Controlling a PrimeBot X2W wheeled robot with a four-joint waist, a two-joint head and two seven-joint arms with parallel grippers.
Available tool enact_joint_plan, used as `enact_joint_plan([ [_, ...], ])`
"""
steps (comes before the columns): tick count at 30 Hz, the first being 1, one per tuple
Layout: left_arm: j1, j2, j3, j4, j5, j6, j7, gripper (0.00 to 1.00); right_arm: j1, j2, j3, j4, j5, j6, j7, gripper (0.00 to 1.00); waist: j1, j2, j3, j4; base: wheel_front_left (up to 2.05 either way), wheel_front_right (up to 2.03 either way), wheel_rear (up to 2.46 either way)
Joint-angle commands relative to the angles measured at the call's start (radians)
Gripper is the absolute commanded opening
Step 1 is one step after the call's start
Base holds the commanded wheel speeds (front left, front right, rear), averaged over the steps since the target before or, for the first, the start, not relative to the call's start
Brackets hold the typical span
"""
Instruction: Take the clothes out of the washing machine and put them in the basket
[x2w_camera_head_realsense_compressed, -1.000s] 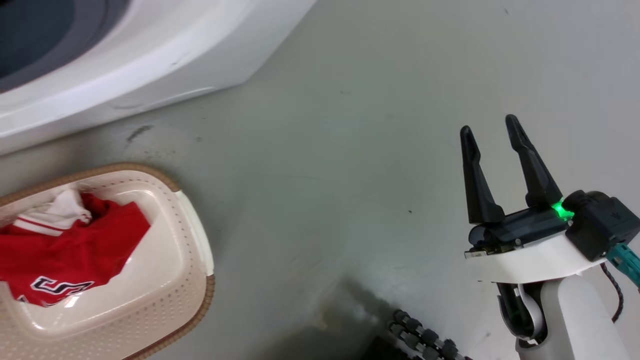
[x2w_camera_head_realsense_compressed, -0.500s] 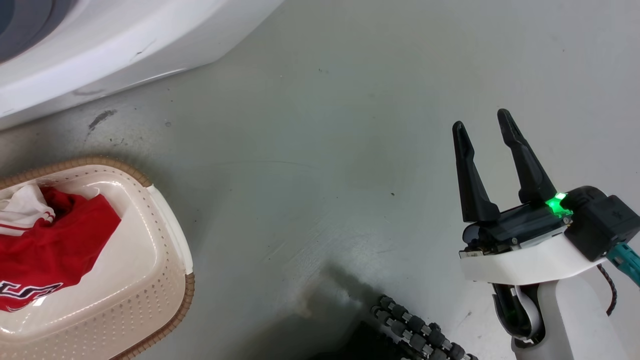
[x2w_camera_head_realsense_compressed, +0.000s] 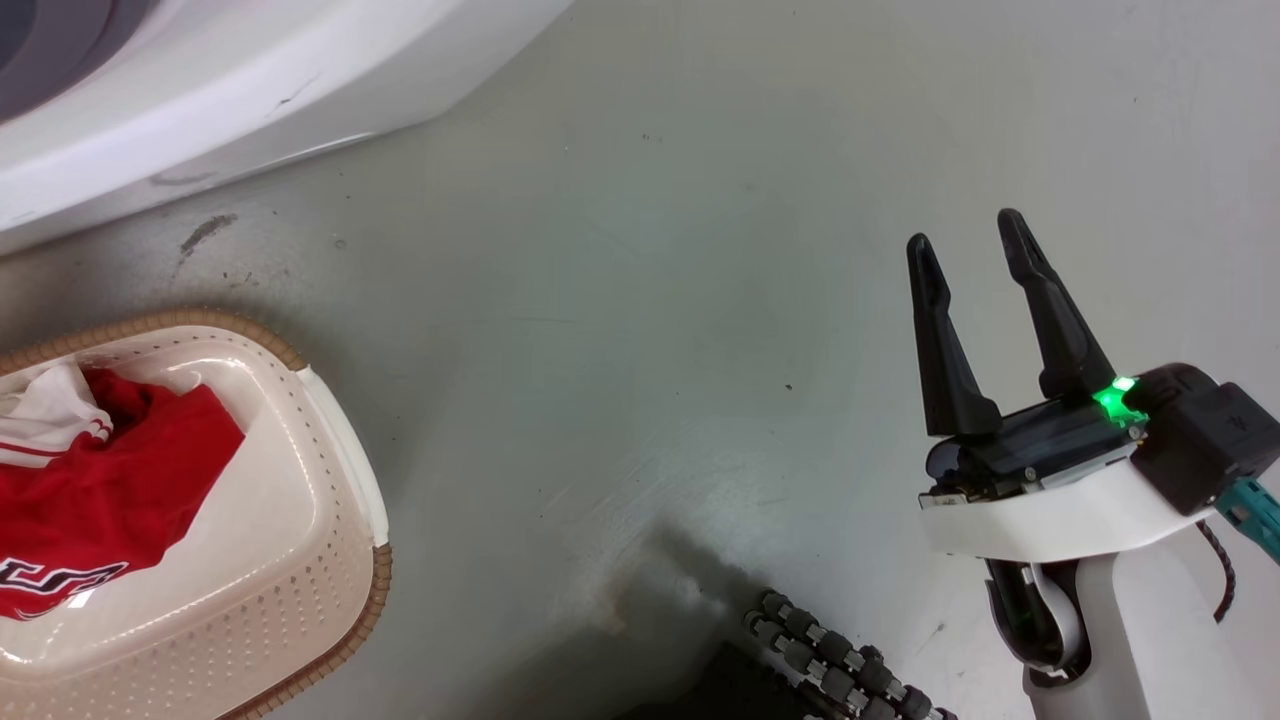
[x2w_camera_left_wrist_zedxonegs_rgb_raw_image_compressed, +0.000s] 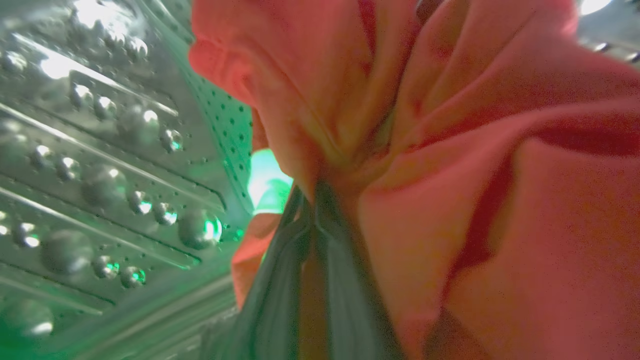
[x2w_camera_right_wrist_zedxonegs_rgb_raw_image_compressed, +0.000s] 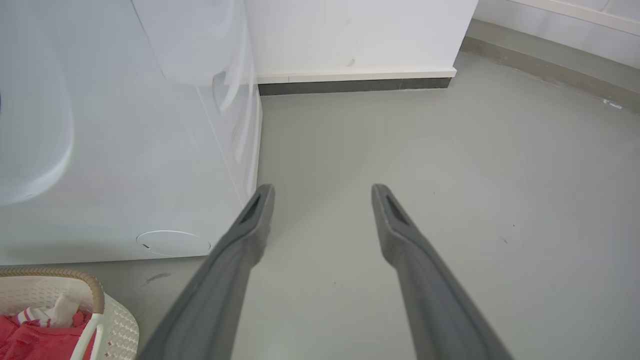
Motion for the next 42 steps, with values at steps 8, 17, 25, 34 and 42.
enact_joint_plan([
  [8, 0.038, -0.002, 0.014, 0.011, 0.025, 0.014, -0.251, 0.00, -0.022, 0.002, -0.027, 0.013, -0.044, -0.001, -0.003, 1.00, -0.0001, 0.0000, -0.067, 0.033, 0.00, 0.00, 0.00],
  [17, 0.118, -0.083, 0.014, 0.079, 0.019, 0.009, -0.529, 0.00, -0.008, 0.001, -0.104, 0.018, -0.125, -0.001, -0.003, 1.00, -0.0001, 0.0000, -0.172, 0.134, 0.00, 0.00, 0.00],
  [25, 0.283, -0.168, 0.002, 0.141, -0.002, 0.006, -0.781, 0.00, 0.025, 0.001, -0.150, 0.031, -0.187, -0.001, -0.002, 1.00, -0.0001, 0.0000, -0.306, 0.226, 0.00, 0.00, 0.00],
  [34, 0.449, -0.245, -0.019, 0.163, 0.009, 0.026, -1.013, 0.00, 0.068, 0.001, -0.171, 0.052, -0.226, -0.001, -0.002, 1.00, -0.0001, 0.0000, -0.437, 0.303, 0.00, 0.00, 0.00],
  [42, 0.583, -0.260, 0.014, 0.012, 0.070, 0.093, -1.054, 0.00, 0.105, 0.001, -0.182, 0.067, -0.245, -0.001, -0.002, 1.00, -0.0001, 0.0000, -0.519, 0.340, 0.00, 0.00, 0.00],
])
